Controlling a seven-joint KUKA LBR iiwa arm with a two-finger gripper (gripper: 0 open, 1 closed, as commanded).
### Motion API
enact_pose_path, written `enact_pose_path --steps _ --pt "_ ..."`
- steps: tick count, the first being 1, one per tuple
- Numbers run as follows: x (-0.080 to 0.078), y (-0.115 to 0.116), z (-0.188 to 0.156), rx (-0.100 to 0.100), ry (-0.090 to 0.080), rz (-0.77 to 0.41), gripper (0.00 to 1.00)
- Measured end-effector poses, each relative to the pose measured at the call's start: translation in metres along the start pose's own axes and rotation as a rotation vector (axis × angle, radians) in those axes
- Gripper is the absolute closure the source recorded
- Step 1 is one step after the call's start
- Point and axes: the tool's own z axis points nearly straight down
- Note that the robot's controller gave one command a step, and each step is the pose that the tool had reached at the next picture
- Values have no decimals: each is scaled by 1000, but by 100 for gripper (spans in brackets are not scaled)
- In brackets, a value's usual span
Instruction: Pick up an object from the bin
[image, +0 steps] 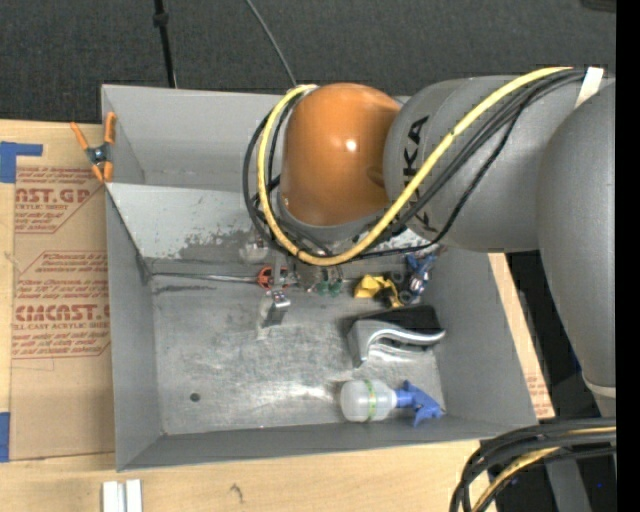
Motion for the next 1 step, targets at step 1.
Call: enact_pose_path --steps 1 --pt "0 -15 28 -2 21 -279 0"
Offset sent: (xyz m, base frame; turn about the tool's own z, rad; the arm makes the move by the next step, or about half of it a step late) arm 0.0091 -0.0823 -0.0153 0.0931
